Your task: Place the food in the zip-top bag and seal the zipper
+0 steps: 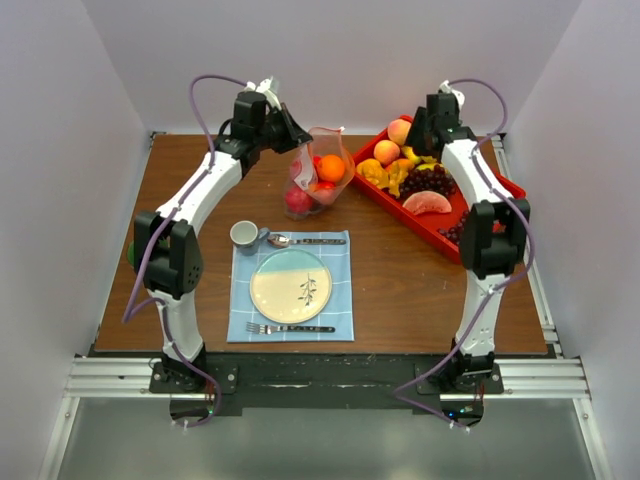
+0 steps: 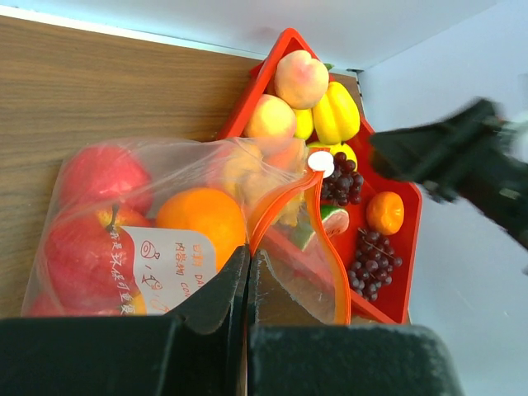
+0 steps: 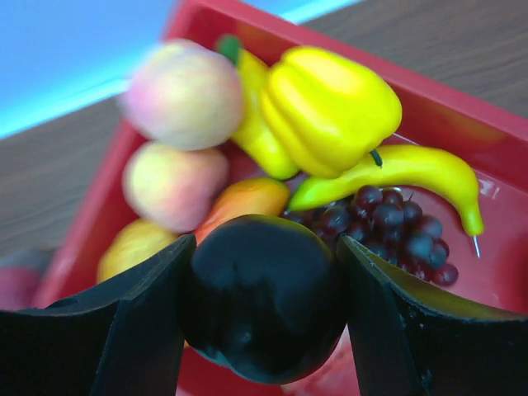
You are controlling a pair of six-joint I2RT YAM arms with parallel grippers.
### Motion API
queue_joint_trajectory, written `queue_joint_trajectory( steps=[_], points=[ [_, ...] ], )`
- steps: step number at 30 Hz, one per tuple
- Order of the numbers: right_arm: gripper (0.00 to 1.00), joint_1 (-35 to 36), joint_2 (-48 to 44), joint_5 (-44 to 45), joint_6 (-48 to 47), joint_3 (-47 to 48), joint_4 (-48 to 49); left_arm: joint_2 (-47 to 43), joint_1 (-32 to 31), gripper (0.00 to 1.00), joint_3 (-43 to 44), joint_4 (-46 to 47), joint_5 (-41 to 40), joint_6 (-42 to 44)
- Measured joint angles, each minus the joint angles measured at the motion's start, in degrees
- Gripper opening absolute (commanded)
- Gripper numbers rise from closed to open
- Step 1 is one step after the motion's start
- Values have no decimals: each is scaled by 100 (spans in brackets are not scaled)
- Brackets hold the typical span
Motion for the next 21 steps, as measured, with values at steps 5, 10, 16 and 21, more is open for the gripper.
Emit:
queue_joint_trajectory(
  steps=[5, 10, 16, 21],
  points=[
    [29, 684, -1349, 92, 85, -162, -236, 2, 0, 0, -2, 17, 0, 2],
    [29, 1930, -2199, 17, 254, -275, -197, 2, 0, 0, -28, 66, 2, 4],
    [41, 2691, -1976, -4, 498, -457, -260, 0, 0, 0, -116, 114, 2, 4],
    [78, 2636, -1322, -2, 640, -555, -398, 0, 0, 0, -273, 175, 7, 2]
  ],
)
